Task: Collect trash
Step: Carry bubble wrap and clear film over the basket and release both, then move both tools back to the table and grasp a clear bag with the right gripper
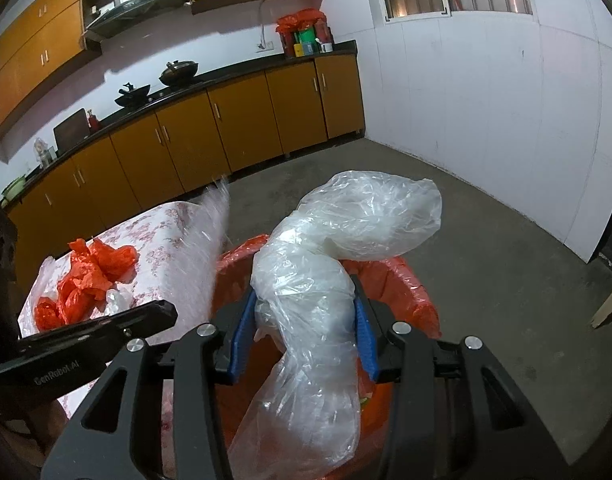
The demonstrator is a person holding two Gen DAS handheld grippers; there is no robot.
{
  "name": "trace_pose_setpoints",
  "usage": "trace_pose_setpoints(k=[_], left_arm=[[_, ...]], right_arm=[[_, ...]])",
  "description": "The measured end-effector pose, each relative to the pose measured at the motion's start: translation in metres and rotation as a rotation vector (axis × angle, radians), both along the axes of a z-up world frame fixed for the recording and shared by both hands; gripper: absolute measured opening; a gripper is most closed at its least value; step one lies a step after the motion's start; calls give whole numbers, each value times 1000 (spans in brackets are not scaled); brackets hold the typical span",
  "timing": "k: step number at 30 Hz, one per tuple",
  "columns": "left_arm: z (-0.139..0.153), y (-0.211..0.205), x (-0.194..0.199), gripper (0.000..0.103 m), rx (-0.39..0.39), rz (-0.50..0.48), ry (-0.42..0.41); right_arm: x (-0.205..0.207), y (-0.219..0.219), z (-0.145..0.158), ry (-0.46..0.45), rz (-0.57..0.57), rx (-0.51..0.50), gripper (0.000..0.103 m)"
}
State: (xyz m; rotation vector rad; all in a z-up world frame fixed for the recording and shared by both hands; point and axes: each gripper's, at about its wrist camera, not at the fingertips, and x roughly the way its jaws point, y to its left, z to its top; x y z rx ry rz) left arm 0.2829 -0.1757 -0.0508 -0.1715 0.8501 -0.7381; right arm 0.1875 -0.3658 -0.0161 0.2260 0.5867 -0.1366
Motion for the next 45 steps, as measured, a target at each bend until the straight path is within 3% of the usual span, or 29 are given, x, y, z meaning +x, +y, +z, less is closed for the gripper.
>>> trace_pose_setpoints(k=[2,7,10,20,28,40,45], left_arm=[[-2,2,1,30,3,13,4],[-3,11,4,37,11,50,4],[0,22,1,43,24,90,-13],[4,72,-24,56,135,220,-86],[3,131,-41,58,152,342,-83],[0,245,-75,71,250,593,-147],[-10,284,-77,71,266,670,-114]], right_arm=[[1,-3,-1,2,0,7,49],[-1,-7,-3,2,-11,17,63],[-5,-7,-3,-1,-21,10,66],[-13,15,-1,3,13,-18,66],[-11,47,3,3,82,-43,67],[7,132,-2,18,260,-43,67],[31,175,-15,55,336,-50,67]])
